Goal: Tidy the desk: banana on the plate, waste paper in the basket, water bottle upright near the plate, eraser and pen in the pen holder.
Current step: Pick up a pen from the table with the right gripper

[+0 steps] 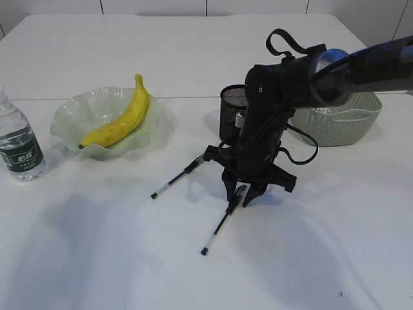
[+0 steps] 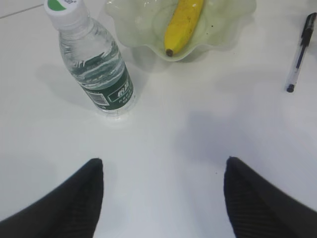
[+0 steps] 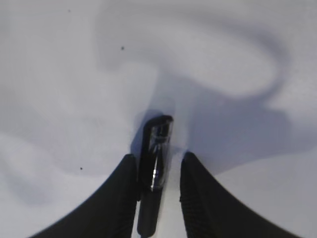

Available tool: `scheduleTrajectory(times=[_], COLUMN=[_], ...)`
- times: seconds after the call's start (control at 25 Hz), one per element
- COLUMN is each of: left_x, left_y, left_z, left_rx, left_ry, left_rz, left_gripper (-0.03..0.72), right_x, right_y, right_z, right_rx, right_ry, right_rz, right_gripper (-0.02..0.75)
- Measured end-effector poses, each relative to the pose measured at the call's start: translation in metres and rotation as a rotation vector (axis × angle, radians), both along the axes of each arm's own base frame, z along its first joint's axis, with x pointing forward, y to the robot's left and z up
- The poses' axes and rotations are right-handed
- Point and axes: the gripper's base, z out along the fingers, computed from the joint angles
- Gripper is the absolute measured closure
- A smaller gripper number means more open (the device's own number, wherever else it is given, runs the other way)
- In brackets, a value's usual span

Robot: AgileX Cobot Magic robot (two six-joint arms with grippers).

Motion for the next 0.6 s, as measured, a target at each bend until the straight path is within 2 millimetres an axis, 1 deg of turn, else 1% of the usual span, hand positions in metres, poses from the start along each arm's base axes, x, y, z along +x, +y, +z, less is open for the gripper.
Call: scheduleTrajectory(times=[0.6], left_x=[0.0000], left_y=[0.0000], left_z=[0.0000], left_rx=[0.000], left_ry=[0.000], left_rz=[0.000], left_gripper=[0.150], right_x=[-0.0005], right_y=[-0.0007], right_z=[-0.0001], right_rx=[-0.007], right_ry=[0.007], right_rz=[-0.007], right_gripper=[0.509])
